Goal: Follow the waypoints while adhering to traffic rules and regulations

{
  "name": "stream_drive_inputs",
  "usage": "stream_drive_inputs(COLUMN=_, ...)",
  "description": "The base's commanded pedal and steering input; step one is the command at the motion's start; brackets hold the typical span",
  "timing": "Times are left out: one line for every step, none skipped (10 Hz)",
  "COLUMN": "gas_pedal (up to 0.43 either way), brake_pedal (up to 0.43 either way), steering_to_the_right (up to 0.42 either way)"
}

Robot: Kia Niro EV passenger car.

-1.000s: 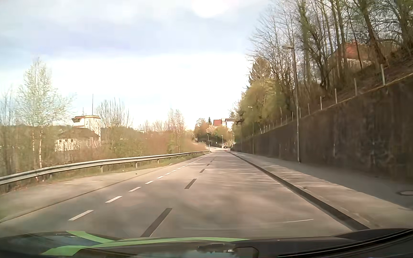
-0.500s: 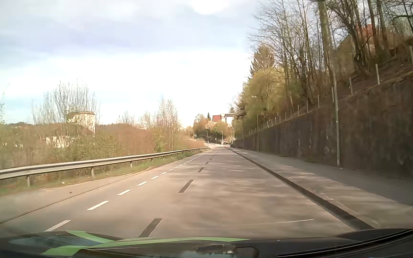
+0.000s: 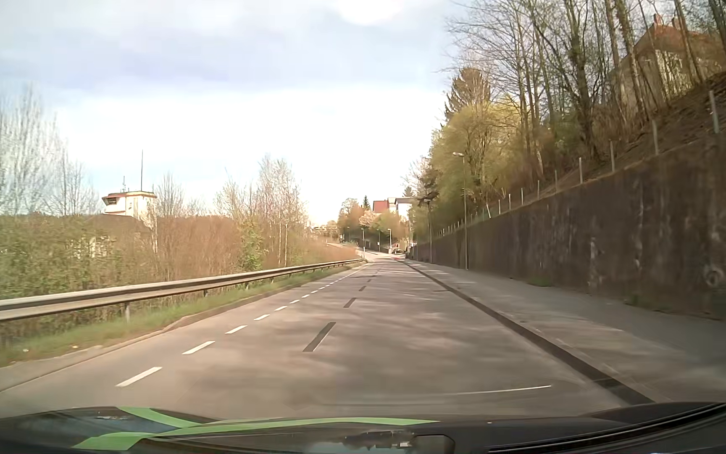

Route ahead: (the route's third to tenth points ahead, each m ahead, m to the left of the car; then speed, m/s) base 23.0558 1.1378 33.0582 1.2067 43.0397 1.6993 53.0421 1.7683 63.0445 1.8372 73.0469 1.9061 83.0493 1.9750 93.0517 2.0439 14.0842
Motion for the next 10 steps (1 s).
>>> stream_drive_inputs(gas_pedal=0.000, brake_pedal=0.000, steering_to_the_right=0.000)
stream_drive_inputs(gas_pedal=0.000, brake_pedal=0.000, steering_to_the_right=0.000)
stream_drive_inputs(gas_pedal=0.000, brake_pedal=0.000, steering_to_the_right=0.000)
stream_drive_inputs(gas_pedal=0.000, brake_pedal=0.000, steering_to_the_right=0.000)
stream_drive_inputs(gas_pedal=0.020, brake_pedal=0.000, steering_to_the_right=-0.001)
stream_drive_inputs(gas_pedal=0.039, brake_pedal=0.000, steering_to_the_right=-0.001)
stream_drive_inputs(gas_pedal=0.047, brake_pedal=0.000, steering_to_the_right=0.000)
stream_drive_inputs(gas_pedal=0.047, brake_pedal=0.000, steering_to_the_right=0.000)
stream_drive_inputs(gas_pedal=0.047, brake_pedal=0.000, steering_to_the_right=-0.001)
stream_drive_inputs(gas_pedal=0.047, brake_pedal=0.000, steering_to_the_right=-0.001)
